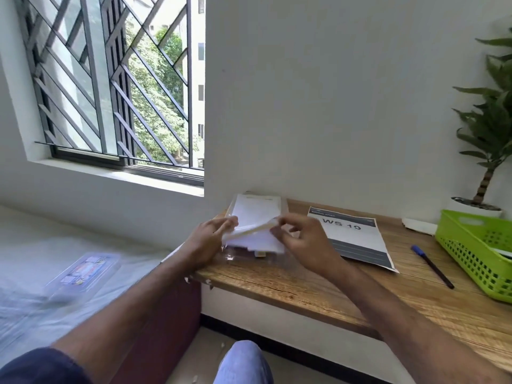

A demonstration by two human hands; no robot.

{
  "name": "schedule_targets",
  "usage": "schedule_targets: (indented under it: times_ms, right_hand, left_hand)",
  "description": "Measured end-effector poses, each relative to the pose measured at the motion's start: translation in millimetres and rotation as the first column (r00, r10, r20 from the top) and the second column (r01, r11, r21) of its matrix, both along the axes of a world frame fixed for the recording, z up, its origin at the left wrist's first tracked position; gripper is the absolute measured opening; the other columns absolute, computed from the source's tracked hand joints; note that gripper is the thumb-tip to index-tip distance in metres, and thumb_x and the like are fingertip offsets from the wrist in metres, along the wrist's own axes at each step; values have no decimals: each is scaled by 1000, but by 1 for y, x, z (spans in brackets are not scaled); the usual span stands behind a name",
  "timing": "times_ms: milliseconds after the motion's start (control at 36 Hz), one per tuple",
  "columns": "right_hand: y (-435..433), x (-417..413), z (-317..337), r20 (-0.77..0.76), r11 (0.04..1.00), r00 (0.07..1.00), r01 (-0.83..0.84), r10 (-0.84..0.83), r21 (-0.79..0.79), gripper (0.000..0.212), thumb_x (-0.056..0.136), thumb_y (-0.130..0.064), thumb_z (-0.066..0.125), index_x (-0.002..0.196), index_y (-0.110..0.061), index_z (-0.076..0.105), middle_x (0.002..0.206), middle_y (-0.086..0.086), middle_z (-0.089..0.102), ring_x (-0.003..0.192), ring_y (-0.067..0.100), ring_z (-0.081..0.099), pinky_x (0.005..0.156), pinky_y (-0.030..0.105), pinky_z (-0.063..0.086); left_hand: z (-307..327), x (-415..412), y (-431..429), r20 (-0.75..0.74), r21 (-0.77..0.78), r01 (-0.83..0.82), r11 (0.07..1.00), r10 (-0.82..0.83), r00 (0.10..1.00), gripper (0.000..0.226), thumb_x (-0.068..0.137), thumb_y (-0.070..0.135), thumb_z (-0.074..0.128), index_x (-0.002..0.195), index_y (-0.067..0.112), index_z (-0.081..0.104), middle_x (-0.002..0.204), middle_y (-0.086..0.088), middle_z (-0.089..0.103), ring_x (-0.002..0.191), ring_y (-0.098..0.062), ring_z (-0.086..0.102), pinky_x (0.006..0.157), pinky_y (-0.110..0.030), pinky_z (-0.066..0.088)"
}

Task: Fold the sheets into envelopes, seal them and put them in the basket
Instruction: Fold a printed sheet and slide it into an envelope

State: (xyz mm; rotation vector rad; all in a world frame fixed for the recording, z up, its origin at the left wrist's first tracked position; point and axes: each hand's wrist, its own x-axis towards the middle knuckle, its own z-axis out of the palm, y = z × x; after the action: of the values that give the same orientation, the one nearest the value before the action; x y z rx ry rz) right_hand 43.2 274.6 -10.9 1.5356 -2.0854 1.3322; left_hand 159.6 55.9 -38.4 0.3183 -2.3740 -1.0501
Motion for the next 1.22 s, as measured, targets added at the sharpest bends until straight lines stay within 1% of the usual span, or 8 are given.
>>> schedule_targets:
  times_ms: [56, 139, 278, 389, 500, 694, 1056, 1222]
  right_hand:
    - [5, 5, 13, 138, 991, 990, -23, 42, -130, 17, 97, -18, 65, 84, -7, 66, 68, -10, 57, 62, 5, 51, 60, 24, 41]
    - [16, 5, 38, 273, 937, 956, -6, 107, -349, 21, 100, -23, 60, 86, -7, 61, 69, 5, 49, 66, 17, 44, 63, 34, 40]
    - [30, -1, 81, 524, 803, 830, 177, 189, -570, 20, 101, -15, 58, 82, -19, 59, 65, -2, 59, 61, 14, 52, 55, 30, 49]
    - [44, -16, 115, 677, 764, 675, 259, 294, -591, 13, 98, -10, 59, 90, -17, 66, 77, 2, 69, 71, 19, 60, 62, 31, 55]
    - [56, -35, 137, 720, 722, 595, 314, 356, -617, 12, 95, -7, 56, 94, -14, 66, 81, 5, 71, 68, 19, 66, 63, 29, 58]
    - [76, -104, 134, 848, 809, 514, 440, 128, -389, 20, 100, -20, 50, 83, -15, 59, 78, 8, 66, 60, 22, 67, 59, 37, 59]
    - [108, -245, 6, 659, 735, 444, 628, -607, 255, 14, 86, -16, 55, 88, -9, 66, 89, 14, 69, 73, 26, 60, 70, 39, 54]
    - [103, -248, 5, 491, 650, 486, 719, -723, 246, 23, 94, -12, 52, 100, 0, 70, 99, 12, 71, 91, 28, 64, 79, 29, 48]
  left_hand:
    - [5, 3, 2, -84, 186, 9, 982, 7, 996, 101, 71, 95, 31, 113, 13, 73, 113, 0, 72, 99, -9, 65, 90, -32, 45]
    - [10, 4, 3, -205, 353, 55, 934, 20, 979, 93, 59, 101, 36, 95, 25, 76, 94, 11, 78, 97, -4, 70, 87, -33, 47]
    - [30, 6, 30, -397, 141, 115, 983, -51, 916, 67, 81, 84, 43, 108, 31, 74, 106, 12, 77, 104, -5, 69, 91, -29, 52]
    - [78, -11, 67, -421, -45, 91, 995, -102, 902, 45, 77, 54, 71, 113, 27, 71, 97, 13, 73, 85, 3, 66, 73, -19, 53]
    - [129, -40, 88, -403, -59, 83, 995, -99, 910, 12, 86, 22, 66, 96, 20, 71, 83, 1, 73, 75, -18, 68, 68, -31, 52]
    - [175, -118, 80, -151, -82, 1, 997, -13, 988, 28, 76, -2, 50, 69, 21, 65, 80, -9, 68, 78, -29, 64, 70, -33, 52]
    - [50, -219, 33, 410, -303, -47, 952, 175, 895, 29, 91, 19, 53, 107, 3, 72, 113, -16, 71, 107, -32, 64, 86, -30, 48]
    - [54, -246, 52, 311, -456, -66, 888, 228, 923, 27, 83, 23, 49, 103, 14, 66, 104, -11, 70, 92, -31, 65, 82, -37, 53]
